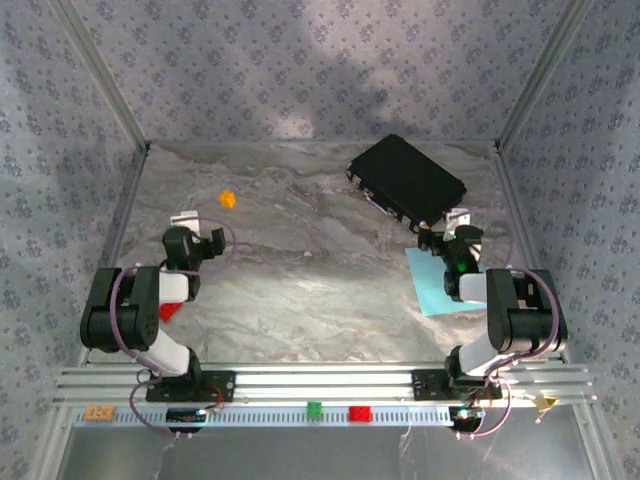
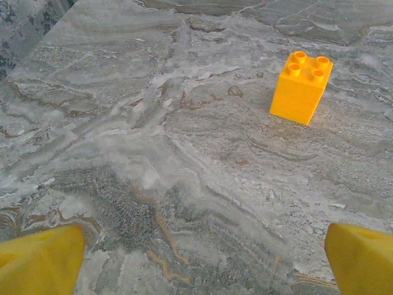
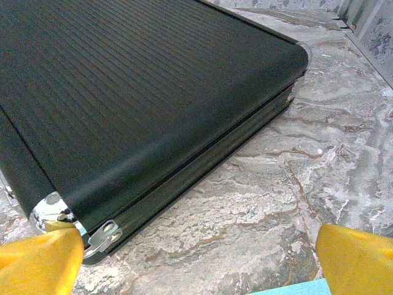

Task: Fold a paper plane with a square sheet of paper (pick it up from the middle)
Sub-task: Move the square sheet of paper to the center of the table.

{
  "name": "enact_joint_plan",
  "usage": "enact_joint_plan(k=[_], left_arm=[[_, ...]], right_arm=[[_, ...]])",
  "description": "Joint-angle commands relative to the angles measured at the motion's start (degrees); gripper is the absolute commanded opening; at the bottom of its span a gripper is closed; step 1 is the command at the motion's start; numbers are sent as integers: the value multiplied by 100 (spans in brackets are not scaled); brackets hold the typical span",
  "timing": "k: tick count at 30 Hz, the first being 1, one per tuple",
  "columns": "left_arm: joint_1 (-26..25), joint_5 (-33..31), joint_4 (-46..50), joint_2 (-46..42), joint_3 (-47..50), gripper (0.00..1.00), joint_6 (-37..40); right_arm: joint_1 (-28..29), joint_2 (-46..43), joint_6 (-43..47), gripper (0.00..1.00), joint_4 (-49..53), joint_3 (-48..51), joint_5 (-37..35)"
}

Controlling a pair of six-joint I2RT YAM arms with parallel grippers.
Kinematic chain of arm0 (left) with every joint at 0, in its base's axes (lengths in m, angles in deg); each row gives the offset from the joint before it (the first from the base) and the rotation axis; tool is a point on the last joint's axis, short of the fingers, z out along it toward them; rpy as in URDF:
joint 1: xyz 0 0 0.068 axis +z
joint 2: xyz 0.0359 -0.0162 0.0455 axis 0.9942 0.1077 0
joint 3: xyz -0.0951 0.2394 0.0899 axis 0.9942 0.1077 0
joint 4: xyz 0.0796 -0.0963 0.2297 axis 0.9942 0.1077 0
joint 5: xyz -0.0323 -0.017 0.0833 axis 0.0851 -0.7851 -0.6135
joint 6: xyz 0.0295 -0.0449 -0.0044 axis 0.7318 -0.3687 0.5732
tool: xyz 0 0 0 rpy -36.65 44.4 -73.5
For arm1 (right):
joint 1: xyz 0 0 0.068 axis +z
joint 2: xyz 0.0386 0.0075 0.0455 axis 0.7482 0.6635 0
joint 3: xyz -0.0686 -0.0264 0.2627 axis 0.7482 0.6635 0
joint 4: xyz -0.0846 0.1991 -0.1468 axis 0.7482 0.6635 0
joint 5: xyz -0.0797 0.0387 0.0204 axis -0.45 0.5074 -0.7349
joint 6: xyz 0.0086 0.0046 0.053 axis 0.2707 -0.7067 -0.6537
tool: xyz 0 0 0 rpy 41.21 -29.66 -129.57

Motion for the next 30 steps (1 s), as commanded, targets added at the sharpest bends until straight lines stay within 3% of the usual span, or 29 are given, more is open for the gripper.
enact_joint_plan(k=[1, 30], left_arm=[[-15, 77, -174, -57, -93, 100, 53], [-86, 307, -176, -142, -46, 100, 241]], right_arm=[[-10, 12, -7, 99, -14, -54, 115], [96, -58, 122, 99, -216, 87, 90]])
